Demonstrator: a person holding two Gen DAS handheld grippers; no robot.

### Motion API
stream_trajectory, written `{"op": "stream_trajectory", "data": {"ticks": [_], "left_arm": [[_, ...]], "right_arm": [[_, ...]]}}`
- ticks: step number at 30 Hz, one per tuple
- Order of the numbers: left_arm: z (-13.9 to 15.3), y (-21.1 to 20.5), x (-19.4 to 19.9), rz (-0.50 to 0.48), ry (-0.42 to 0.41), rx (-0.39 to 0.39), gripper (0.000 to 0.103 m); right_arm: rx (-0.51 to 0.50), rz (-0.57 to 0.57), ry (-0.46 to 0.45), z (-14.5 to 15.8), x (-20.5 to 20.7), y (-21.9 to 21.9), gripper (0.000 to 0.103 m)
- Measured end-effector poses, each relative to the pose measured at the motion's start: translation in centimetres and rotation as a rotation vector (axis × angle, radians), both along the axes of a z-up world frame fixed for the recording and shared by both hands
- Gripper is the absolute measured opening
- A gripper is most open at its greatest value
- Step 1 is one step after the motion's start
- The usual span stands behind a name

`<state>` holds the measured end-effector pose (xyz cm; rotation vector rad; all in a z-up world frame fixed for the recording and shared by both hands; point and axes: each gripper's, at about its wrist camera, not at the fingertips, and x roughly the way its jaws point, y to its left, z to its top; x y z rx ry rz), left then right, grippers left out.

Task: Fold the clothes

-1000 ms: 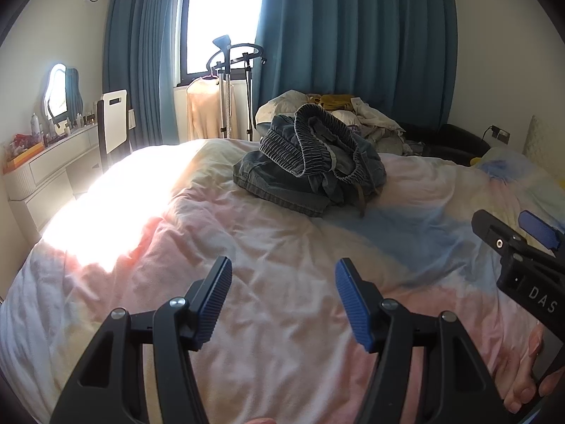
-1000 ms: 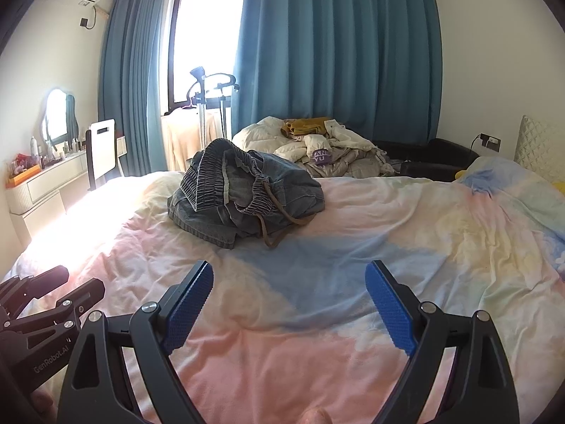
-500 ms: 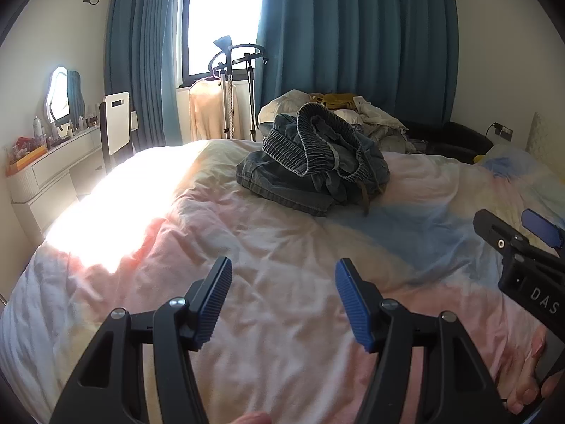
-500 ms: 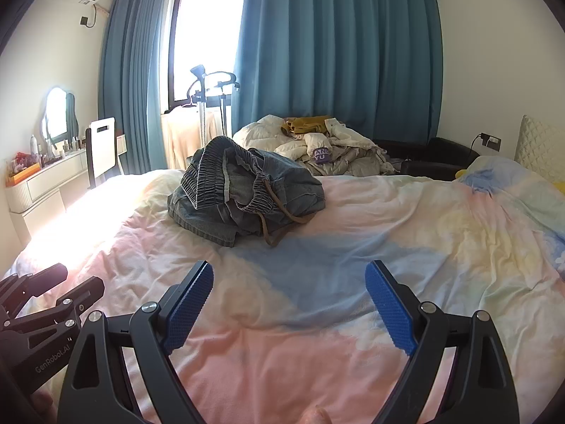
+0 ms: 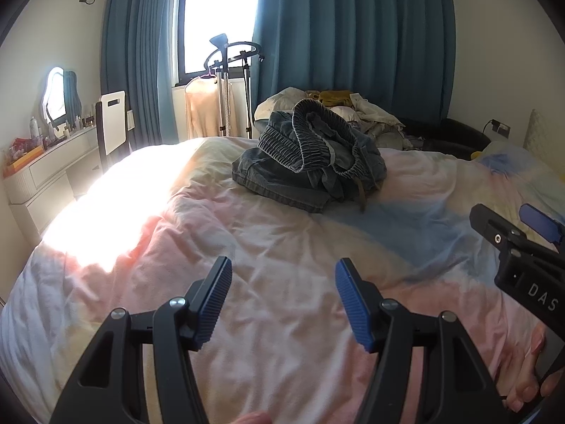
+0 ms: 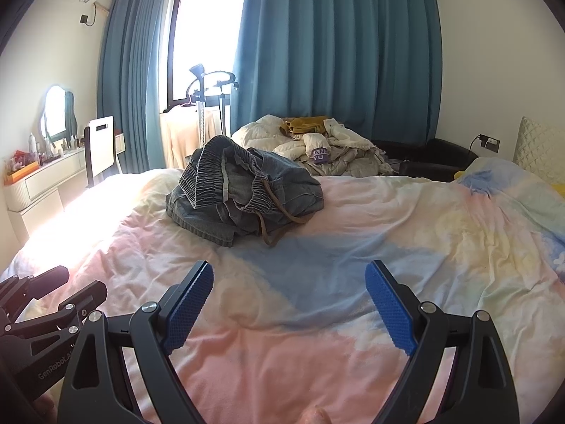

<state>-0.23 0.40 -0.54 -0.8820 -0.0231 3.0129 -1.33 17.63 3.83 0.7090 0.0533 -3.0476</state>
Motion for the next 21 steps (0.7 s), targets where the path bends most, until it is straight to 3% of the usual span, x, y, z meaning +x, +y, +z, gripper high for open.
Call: {"op": "stream_trajectory", "data": {"ticks": [21], "left_arm": [[-0.11, 0.01, 0.07, -0.004, -0.001, 0.001, 0.063]], "right_arm": [[-0.001, -0.002, 0.006, 0.04, 0.21, -0.1, 0.089]]}}
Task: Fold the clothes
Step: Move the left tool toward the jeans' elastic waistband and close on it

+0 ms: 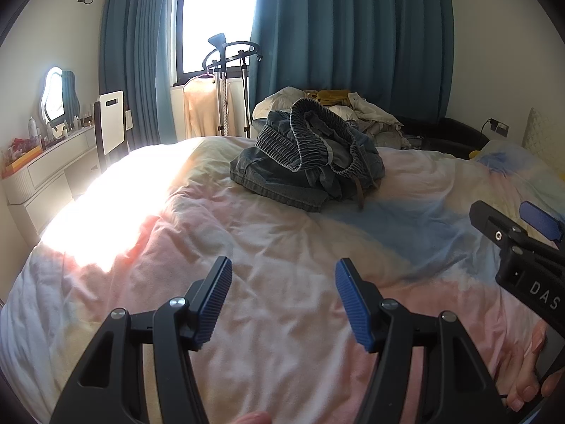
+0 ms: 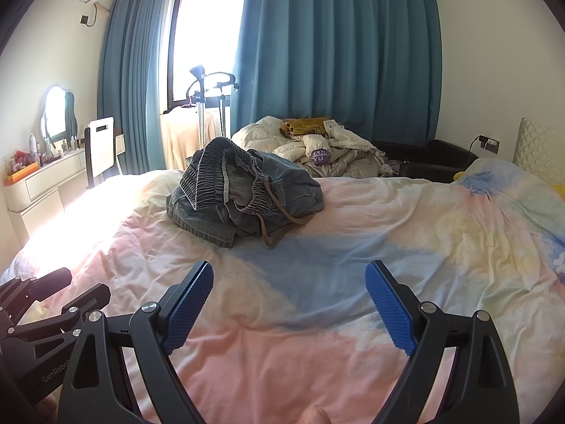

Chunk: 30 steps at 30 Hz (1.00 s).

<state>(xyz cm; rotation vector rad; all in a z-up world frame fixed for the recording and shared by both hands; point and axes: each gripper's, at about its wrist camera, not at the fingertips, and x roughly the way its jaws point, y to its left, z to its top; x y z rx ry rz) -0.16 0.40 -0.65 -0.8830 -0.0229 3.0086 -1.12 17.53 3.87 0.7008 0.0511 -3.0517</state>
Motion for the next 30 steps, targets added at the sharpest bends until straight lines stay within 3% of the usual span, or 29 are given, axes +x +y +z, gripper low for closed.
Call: {"op": "stream_trajectory", "data": {"ticks": [3, 9, 11, 19, 24, 30], "left_arm": [[0.0, 0.0, -0.1, 0.019, 0.006, -0.022, 0.063], [0.9, -0.6, -2.4, 0.023, -0.006, 0.011, 0.063], [1.8, -1.0, -4.1, 0.03, -0.011, 0.056, 0.063], [4.4, -0.6, -11.7, 0.007, 0.055, 0.066, 0.063], [3.7, 0.5, -16.8, -0.078, 0.021, 0.101, 0.063], [1.5, 1.6, -21.9, -0.097, -0.036, 0.128, 0.063]], "right_arm": [[-0.001, -0.006, -0.003, 0.0, 0.0, 0.0, 0.089], [-0.002, -0.041, 0.008, 0.1, 0.0, 0.4, 0.089], [-0.016, -0.051, 0.01, 0.0, -0.2, 0.7, 0.089], [-0.083, -0.069, -0.036, -1.8, -2.9, 1.7, 0.089], [-0.12, -0.08, -0.069, -3.3, -5.3, 2.1, 0.089], [-0.152, -0.095, -0.094, -4.9, -8.0, 3.4, 0.089]]}}
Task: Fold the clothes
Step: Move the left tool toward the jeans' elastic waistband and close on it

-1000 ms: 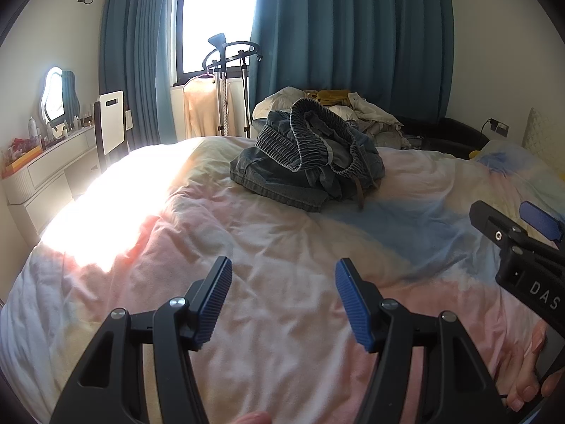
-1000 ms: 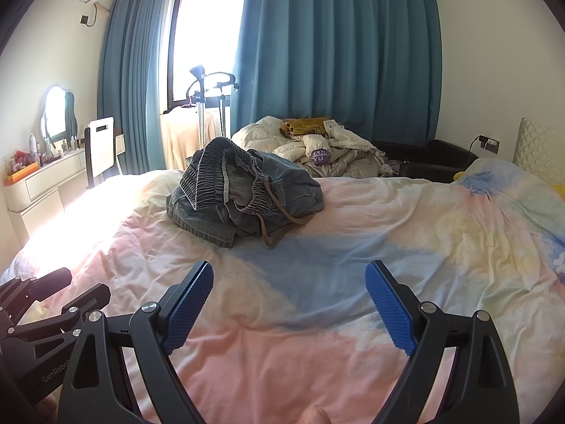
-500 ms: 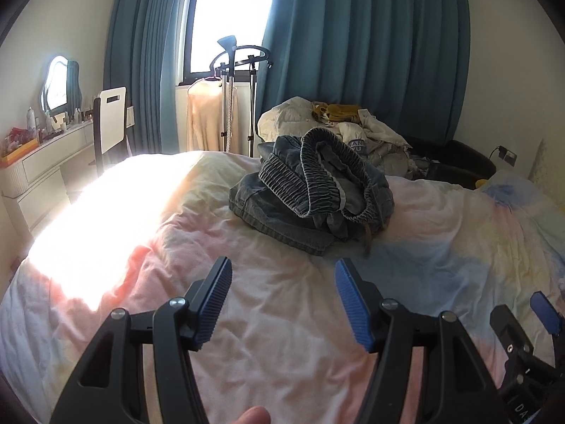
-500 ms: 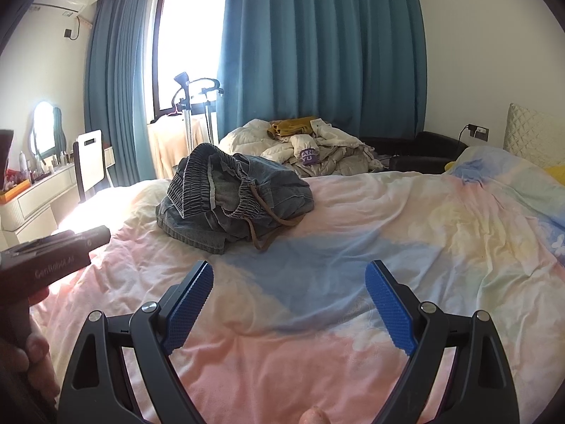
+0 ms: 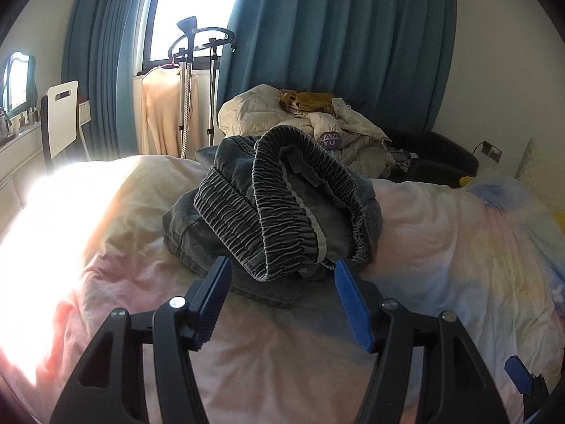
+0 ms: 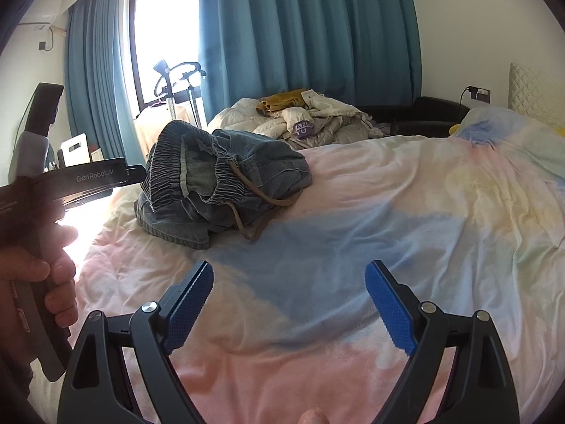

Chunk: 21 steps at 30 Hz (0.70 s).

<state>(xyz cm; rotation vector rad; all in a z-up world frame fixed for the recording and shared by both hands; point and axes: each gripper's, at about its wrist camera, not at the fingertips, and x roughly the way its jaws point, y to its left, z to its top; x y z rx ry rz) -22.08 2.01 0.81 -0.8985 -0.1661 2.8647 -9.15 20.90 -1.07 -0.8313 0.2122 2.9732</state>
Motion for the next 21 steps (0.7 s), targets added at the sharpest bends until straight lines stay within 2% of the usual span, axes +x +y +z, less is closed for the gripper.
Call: {"op": "stream_trajectory", "data": {"ticks": [3, 8, 10, 14, 16, 19, 21], "left_arm": [[-0.8, 0.8, -2.0, -0.009, -0.006, -0.01, 0.063], [-1.8, 1.8, -5.3, -0.005, -0.019, 0.002, 0.063], [-2.2, 2.0, -6.3, 0.014, -0.031, 0.009, 0.063], [-3.0, 1.3, -8.0, 0.056, -0.066, 0.087, 0.062], [-3.4, 1.1, -8.4, 0.059, -0.085, 0.129, 0.053], [-3.0, 1.9, -7.6, 0.044, -0.053, 0.129, 0.045], [-2.2, 2.7, -6.7, 0.021, -0.025, 0.112, 0.019]], "right_arm": [[-0.05, -0.02, -0.006, -0.6, -0.8, 1.1, 0.089], [-0.017, -0.042, -0.01, -1.5, -1.5, 1.4, 0.089], [-0.033, -0.051, -0.016, -1.7, -1.7, 1.8, 0.089], [-0.081, -0.064, -0.03, -2.1, -2.2, 2.7, 0.089], [-0.123, -0.054, -0.036, -2.4, -2.3, 3.2, 0.089], [-0.147, -0.046, -0.037, -2.6, -2.4, 3.4, 0.089], [-0.149, -0.048, -0.032, -2.5, -2.3, 3.5, 0.089]]}}
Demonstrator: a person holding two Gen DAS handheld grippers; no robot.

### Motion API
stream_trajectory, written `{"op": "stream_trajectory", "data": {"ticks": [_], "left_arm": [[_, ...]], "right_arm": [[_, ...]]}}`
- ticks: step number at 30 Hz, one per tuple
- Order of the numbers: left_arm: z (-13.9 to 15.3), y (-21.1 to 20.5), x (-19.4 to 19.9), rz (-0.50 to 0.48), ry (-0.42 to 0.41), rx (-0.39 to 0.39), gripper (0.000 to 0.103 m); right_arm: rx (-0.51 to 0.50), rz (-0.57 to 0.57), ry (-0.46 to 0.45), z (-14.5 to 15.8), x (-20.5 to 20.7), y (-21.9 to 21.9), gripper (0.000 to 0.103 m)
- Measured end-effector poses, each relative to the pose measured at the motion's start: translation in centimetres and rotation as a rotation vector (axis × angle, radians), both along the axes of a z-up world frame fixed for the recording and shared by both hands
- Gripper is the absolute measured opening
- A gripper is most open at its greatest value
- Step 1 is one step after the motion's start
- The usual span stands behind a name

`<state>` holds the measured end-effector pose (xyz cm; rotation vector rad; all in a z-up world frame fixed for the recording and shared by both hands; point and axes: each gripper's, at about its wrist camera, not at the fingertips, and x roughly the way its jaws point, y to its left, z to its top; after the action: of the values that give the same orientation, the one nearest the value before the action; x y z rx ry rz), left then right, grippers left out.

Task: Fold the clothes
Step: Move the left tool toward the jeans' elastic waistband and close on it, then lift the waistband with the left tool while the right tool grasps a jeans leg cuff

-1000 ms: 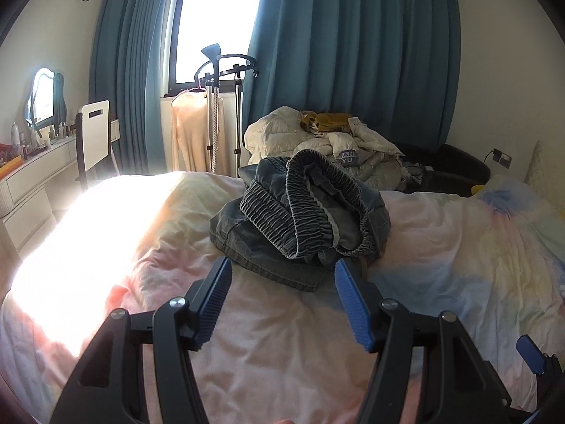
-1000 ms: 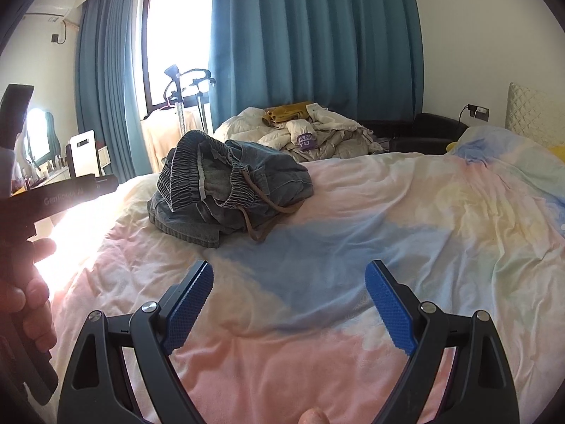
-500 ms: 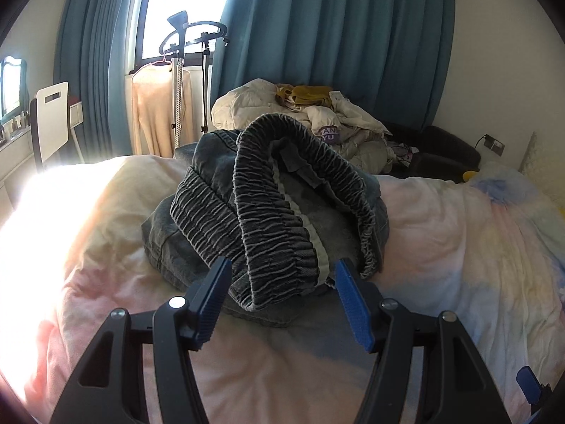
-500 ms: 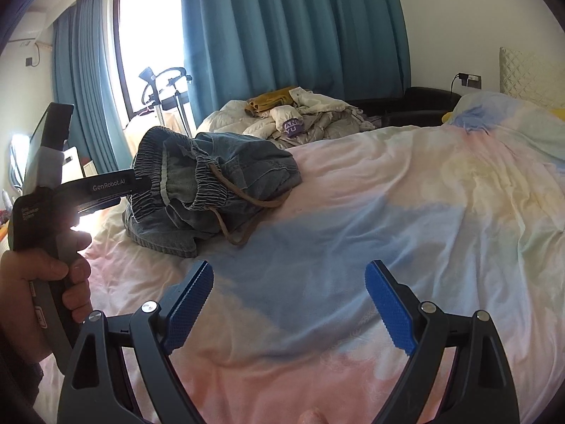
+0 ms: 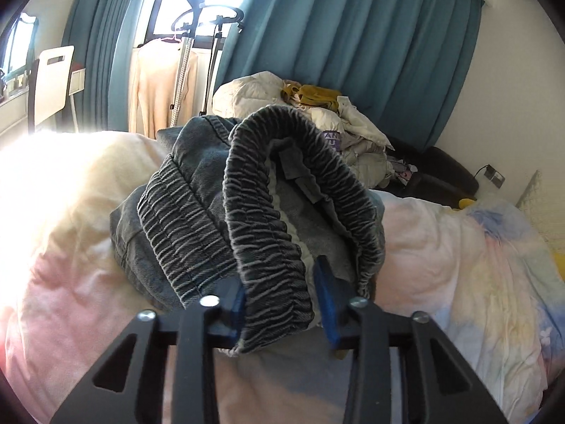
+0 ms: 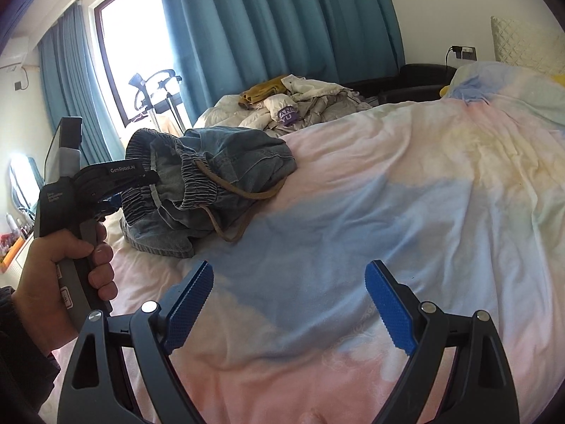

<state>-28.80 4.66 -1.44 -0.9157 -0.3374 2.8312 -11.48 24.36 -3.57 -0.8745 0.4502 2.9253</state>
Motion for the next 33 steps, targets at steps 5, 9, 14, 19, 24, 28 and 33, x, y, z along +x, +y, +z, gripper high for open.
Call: {"op": "stream_trajectory", "data": {"ticks": [5, 9, 14, 19, 24, 28, 33], "left_arm": [[1.6, 2.0, 2.3, -0.08, 0.023, 0.003, 0.011], [2.4, 4.4, 4.5, -0.151, 0.052, -0.035, 0.011], [1.3, 7.1, 6.7, -0.249, 0.054, -0.088, 0.011], [-0.5, 7.4, 6.6, -0.235, -0.002, -0.1, 0.011], [-1.0, 6.3, 6.7, -0.205, -0.055, -0.087, 0.022], [-1.3, 4.7, 6.7, -0.186, -0.113, -0.048, 0.024], [-1.8, 1.1, 7.9, -0.168, -0.14, 0.057, 0.024]], "right_arm": [[-0.046, -0.002, 0.03, 0.8, 0.6, 0.8, 0.089], [-0.089, -0.017, 0.066, 1.8, 1.3, 1.9, 0.089], [-0.215, -0.046, 0.125, 3.2, 2.1, 4.7, 0.089], [-0.294, -0.046, 0.132, 3.3, 2.0, 6.2, 0.089], [-0.293, -0.013, 0.116, 3.1, 1.6, 5.8, 0.089], [-0.276, 0.011, 0.11, 3.0, 1.4, 5.3, 0.089], [-0.27, 0.034, 0.08, 2.4, 1.3, 4.2, 0.089]]}}
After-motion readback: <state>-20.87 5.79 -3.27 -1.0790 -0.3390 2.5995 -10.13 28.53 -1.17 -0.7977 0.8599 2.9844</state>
